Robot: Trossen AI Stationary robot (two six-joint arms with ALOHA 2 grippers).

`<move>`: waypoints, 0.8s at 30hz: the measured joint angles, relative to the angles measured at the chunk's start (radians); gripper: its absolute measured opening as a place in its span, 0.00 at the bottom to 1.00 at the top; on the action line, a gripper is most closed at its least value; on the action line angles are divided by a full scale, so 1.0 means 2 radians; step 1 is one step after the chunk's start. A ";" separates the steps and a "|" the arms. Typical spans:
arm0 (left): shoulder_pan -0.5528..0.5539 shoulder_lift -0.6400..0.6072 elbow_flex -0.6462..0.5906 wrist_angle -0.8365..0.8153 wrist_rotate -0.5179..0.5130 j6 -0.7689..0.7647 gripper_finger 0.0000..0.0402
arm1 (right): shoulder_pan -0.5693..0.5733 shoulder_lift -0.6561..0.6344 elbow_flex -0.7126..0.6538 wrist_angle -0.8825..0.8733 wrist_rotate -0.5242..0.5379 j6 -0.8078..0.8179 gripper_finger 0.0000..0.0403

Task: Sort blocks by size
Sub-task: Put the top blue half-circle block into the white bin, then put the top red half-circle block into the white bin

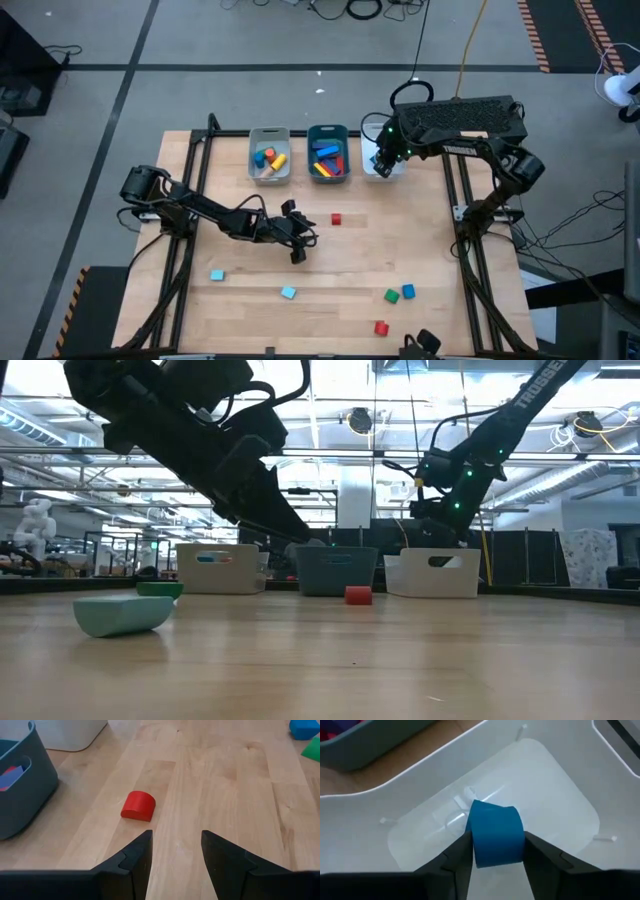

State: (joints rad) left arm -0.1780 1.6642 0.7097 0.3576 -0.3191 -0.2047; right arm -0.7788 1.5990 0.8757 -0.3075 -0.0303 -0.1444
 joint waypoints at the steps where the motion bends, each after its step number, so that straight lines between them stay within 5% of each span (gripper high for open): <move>1: 0.000 0.000 0.000 0.000 0.000 0.000 0.43 | 0.000 0.000 0.000 0.000 0.000 0.001 0.37; 9: 0.000 0.000 0.000 0.000 -0.005 0.000 0.43 | 0.000 -0.001 0.000 -0.001 0.003 0.010 0.50; 15: -0.003 0.000 0.000 -0.006 -0.086 -0.027 0.43 | 0.012 -0.029 0.000 -0.002 0.020 0.053 0.53; 24: -0.004 0.000 0.000 -0.044 -0.080 -0.025 0.43 | 0.109 -0.117 0.000 0.017 0.015 0.070 0.51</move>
State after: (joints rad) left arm -0.1856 1.6642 0.7097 0.2706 -0.4797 -0.2554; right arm -0.5614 1.3649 0.8761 -0.2739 -0.0012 -0.0040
